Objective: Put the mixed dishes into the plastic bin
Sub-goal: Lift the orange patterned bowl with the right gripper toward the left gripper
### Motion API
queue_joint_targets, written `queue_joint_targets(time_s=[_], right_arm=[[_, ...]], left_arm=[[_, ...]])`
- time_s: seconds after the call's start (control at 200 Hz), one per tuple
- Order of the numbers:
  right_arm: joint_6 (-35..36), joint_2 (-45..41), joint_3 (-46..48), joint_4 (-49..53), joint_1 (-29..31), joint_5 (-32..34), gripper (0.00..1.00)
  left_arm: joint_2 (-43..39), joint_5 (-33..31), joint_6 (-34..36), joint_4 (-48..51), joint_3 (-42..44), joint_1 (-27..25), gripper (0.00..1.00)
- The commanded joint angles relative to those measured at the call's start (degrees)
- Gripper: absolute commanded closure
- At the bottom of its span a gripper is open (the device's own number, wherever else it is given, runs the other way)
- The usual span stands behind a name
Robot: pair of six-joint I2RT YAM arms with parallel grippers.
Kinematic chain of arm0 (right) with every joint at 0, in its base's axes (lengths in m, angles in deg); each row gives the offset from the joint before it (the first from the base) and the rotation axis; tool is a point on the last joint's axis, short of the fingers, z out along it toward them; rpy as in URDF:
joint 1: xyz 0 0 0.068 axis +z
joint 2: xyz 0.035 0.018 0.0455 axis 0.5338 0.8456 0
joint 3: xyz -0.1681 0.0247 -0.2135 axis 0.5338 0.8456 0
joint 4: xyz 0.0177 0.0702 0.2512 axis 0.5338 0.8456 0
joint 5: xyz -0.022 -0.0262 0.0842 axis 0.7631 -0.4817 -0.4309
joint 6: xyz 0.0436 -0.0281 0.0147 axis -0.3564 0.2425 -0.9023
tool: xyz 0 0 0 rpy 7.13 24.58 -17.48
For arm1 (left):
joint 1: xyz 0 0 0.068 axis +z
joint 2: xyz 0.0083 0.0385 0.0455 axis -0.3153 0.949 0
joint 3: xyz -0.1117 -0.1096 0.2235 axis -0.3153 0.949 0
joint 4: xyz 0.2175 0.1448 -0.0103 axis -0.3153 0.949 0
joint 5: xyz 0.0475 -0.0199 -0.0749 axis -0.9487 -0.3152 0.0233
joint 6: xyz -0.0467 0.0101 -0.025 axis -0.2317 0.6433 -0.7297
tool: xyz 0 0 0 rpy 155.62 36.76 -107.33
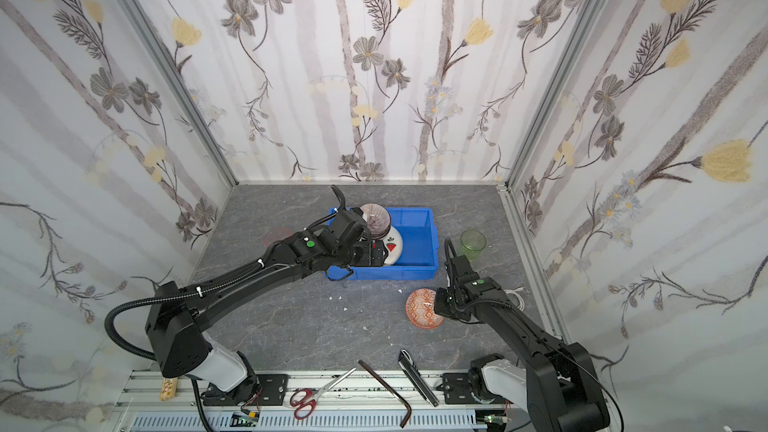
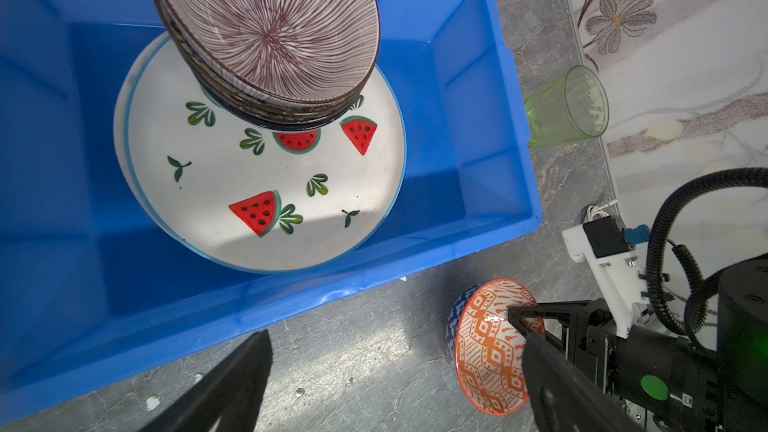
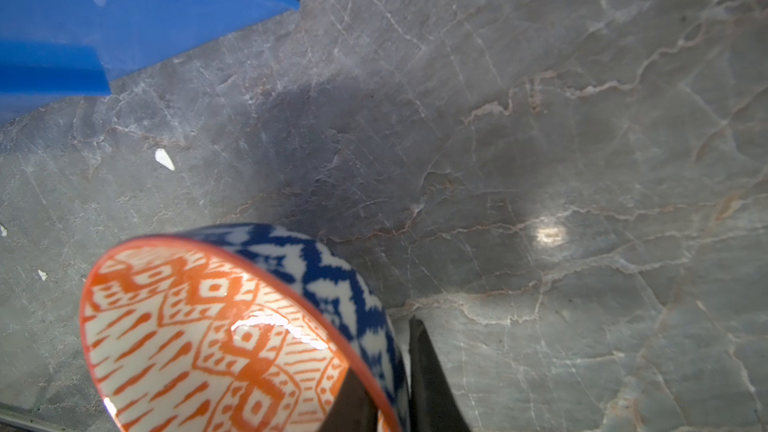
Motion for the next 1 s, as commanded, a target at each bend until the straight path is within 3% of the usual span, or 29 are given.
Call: queue_joint_targets(time_s=[0.0,0.31,0.694,0.839,0.994], right_arm=[[0.17,0.36,-0.79,-2.29,0.38,0.29,0.89],[0.58,0.1,-3.1,0.28,1.77,1.34,1.0],[1.67,-0.44,-9.89,7.88,5.23,0.98,1.0],[2.22,0.56,-17.04,11.22,7.18,1.99,1.0],[2.94,3.33,-23.77,13.17,8.64,3.18,1.0]], left_arm=[[0.7,0.03,0.25,-0.76,-0.9,-0.09,0.04],[1.25,1.24,-0.27,-0.64,-0.61,-0.12,0.06],[-0.7,1.62,-3.58,-0.4,1.77,0.58,0.07],[-1.14,1.57,-4.95,-0.29,2.04,1.02,0.0],[-1.21,2.35,-5.86,-0.32,2.04,1.38,0.0]])
